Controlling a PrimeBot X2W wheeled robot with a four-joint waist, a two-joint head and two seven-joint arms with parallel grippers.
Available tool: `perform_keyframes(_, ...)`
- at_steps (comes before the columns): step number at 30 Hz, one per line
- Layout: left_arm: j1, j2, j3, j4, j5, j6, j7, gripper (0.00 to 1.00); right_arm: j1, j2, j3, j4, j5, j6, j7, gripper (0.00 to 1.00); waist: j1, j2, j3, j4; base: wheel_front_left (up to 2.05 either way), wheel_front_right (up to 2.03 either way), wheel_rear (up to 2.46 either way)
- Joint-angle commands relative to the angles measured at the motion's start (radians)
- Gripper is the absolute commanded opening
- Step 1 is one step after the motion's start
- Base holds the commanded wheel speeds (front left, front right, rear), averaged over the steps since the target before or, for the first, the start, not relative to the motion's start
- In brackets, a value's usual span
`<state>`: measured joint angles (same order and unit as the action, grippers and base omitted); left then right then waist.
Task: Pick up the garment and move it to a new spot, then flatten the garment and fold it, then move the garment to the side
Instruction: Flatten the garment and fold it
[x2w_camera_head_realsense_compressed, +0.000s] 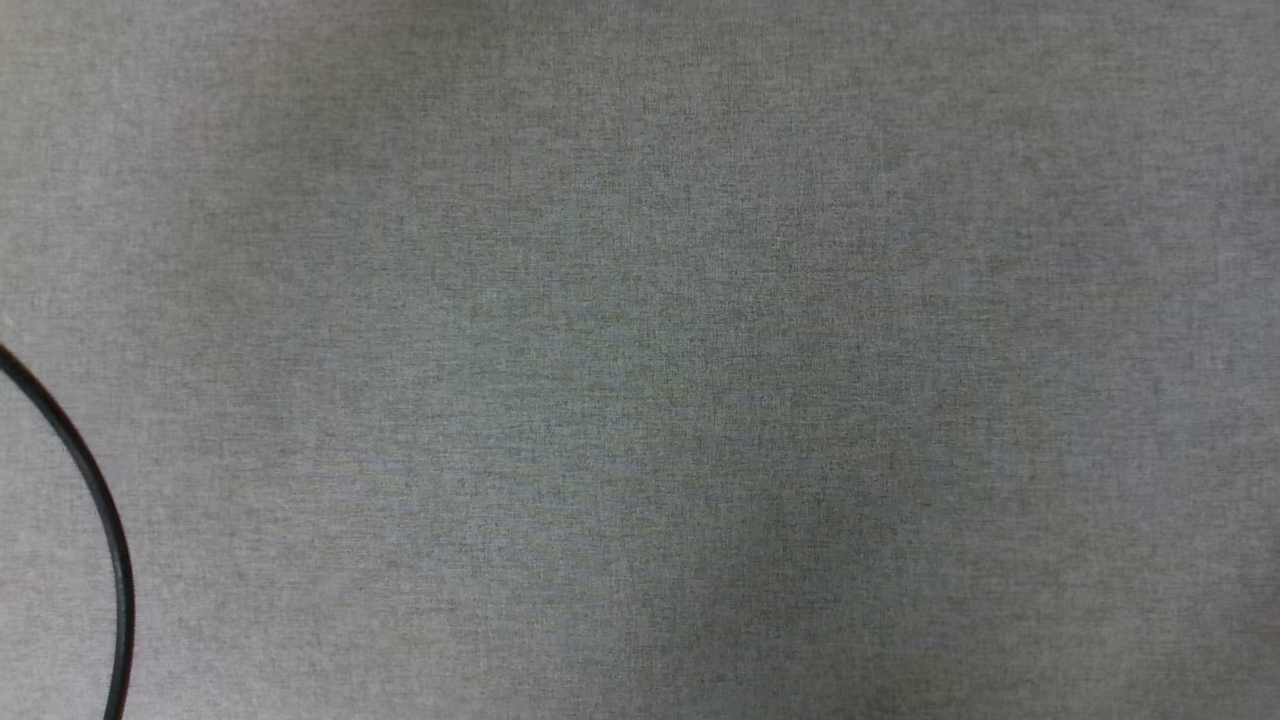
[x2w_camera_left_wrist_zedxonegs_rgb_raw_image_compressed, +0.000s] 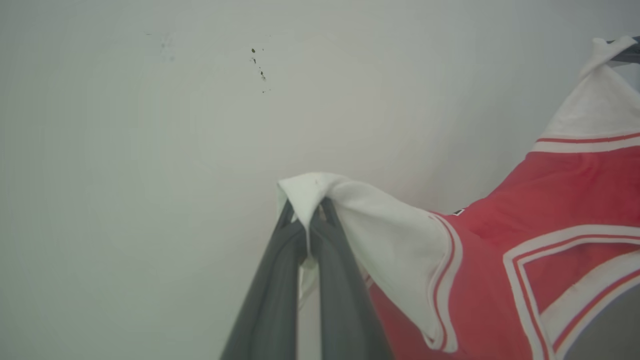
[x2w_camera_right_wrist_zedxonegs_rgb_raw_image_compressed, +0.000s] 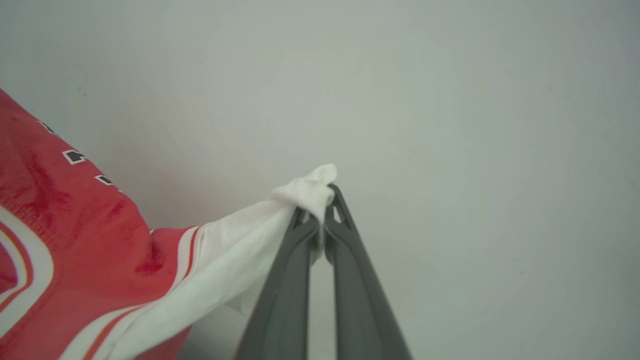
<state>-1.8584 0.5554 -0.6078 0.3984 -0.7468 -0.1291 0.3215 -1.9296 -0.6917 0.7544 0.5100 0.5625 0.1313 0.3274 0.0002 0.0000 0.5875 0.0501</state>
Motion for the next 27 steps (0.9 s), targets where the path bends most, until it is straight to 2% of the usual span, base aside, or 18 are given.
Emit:
perform_keyframes(1,-0.010,0.000,-0.014,0.012,-0.002,0.000,-0.011,0.00,-0.017,0.006,0.007,0.016,-0.005,-0.001,-0.013,0.00,-0.0002,0.0000,0.004,0.001,0.00,0.00,0.00)
perform_keyframes(4,-0.004,0.006,-0.046,0.052,-0.020,0.000,-0.045,0.00,-0.005,0.023,0.036,0.064,0.006,-0.001,-0.046,0.00,-0.0002,0.0000,0.010,-0.002,0.00,0.00,0.00)
perform_keyframes(10,0.109,0.021,-0.113,0.117,-0.069,0.000,-0.123,0.00,0.124,0.058,0.086,0.157,0.058,-0.001,-0.144,0.00,-0.0002,0.0000,-0.001,-0.018,0.00,0.00,0.00)
perform_keyframes(21,0.490,0.082,-0.198,0.173,-0.151,0.000,-0.303,0.00,0.458,0.132,0.146,0.280,0.195,-0.001,-0.340,0.00,-0.0002,0.0000,-0.117,-0.046,0.00,0.00,0.00)
perform_keyframes(23,0.575,0.088,-0.201,0.166,-0.169,0.007,-0.335,0.00,0.529,0.140,0.153,0.297,0.218,-0.001,-0.375,0.00,-0.0002,0.0000,-0.152,-0.048,0.00,0.00,0.00)
perform_keyframes(27,0.760,0.106,-0.207,0.122,-0.205,0.050,-0.393,0.00,0.672,0.134,0.183,0.312,0.245,-0.001,-0.440,0.00,-0.0002,0.0000,-0.218,-0.050,0.00,0.00,0.00)
